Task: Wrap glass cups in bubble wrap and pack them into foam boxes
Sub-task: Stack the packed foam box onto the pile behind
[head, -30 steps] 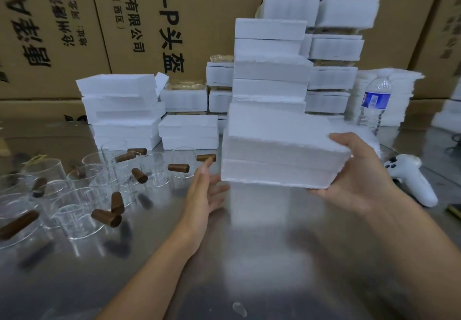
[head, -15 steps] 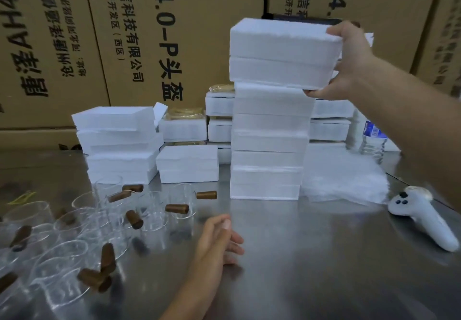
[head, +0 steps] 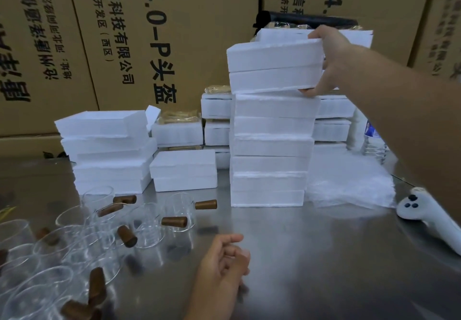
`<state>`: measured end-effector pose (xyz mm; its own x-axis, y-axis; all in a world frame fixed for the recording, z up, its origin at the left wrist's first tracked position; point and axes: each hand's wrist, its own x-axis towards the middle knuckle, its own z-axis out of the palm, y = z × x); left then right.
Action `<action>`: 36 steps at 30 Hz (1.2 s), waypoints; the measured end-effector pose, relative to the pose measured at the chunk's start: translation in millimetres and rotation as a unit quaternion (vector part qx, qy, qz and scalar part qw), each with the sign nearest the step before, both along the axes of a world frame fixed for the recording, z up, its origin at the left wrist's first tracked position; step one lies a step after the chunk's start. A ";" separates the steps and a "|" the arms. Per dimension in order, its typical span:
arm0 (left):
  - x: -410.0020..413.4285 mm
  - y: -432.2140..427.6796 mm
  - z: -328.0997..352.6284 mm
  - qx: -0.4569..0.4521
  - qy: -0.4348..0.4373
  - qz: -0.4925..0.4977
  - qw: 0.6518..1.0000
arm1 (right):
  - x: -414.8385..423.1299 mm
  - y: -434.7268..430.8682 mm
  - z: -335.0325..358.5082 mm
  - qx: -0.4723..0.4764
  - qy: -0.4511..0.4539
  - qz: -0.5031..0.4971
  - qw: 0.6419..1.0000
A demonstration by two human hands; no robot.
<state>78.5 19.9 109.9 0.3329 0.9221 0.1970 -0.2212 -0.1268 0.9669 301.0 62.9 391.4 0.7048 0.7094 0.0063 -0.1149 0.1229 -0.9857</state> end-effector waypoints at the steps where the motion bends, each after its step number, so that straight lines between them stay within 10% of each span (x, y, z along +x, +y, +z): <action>1: 0.4 0.5 -0.6 0.000 0.001 0.002 1.000 | 1.9 1.5 -0.8 -0.008 -0.004 -0.012 1.000; 18: -1.1 0.4 -5.4 0.019 0.013 -0.002 1.000 | -1.5 13.9 -7.9 0.003 -0.155 -0.111 0.982; 22: 1.4 -1.1 -5.7 0.013 0.015 -0.001 1.000 | -34.0 4.4 -3.9 0.172 -0.414 -0.281 0.848; 27: 0.2 -0.9 -5.7 0.013 0.053 0.000 0.999 | -115.9 0.8 -50.2 0.362 -0.612 -0.107 0.695; 32: 1.6 -3.0 -5.2 0.013 0.066 0.018 0.998 | -160.1 48.1 -147.7 0.173 -0.568 0.173 0.786; 36: 3.8 -0.5 -10.0 0.005 0.098 -0.007 0.995 | -157.4 106.0 -187.3 -0.029 -0.422 0.151 0.893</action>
<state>82.3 19.4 99.8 0.3790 0.9154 0.1356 -0.0308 -0.1340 0.9905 143.6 168.8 204.1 0.2427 0.8830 0.4017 0.6529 0.1576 -0.7409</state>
